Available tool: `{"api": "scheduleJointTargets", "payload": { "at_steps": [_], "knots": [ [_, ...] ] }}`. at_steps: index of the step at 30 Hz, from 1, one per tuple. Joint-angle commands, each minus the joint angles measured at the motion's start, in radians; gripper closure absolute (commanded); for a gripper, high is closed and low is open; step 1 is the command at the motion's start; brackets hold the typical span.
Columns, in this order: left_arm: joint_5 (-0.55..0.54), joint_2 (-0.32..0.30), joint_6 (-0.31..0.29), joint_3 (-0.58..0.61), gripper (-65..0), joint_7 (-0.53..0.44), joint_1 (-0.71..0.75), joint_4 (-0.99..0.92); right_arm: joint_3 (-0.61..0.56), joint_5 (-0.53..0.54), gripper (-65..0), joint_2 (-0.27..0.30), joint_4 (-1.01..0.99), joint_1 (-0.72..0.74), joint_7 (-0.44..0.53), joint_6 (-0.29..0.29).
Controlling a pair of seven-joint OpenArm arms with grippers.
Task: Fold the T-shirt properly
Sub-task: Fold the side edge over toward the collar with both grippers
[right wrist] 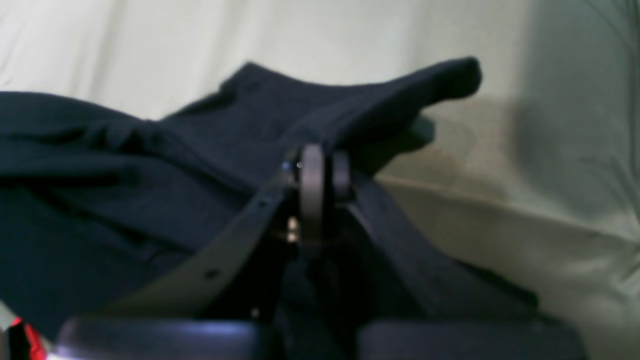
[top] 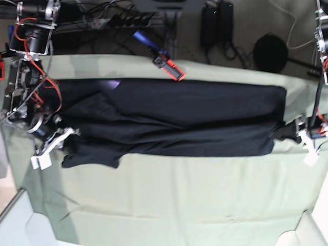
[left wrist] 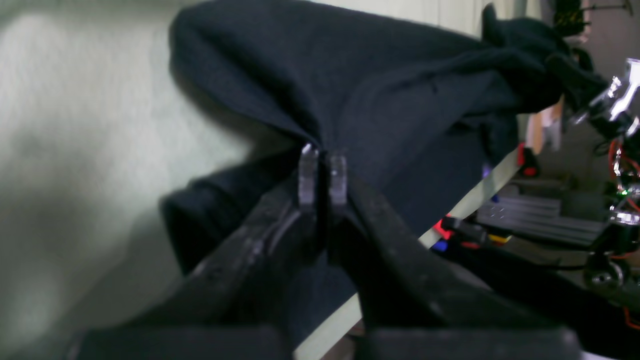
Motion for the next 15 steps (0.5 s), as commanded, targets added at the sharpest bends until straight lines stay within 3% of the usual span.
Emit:
{"api": "scheduleJointTargets", "payload": {
  "at_steps": [1,15],
  "knots": [
    [-0.021,-0.021,-0.020,-0.006,0.0,-0.005,-0.013,0.014,0.013,0.027,0.0,0.013,0.035,-0.005,0.007,0.071],
    [-0.021,-0.020,-0.020,-0.006,0.0,-0.017,0.008,0.014,0.050,0.089,0.0,0.005,0.144,-0.131,-0.016,0.071]
  ]
}}
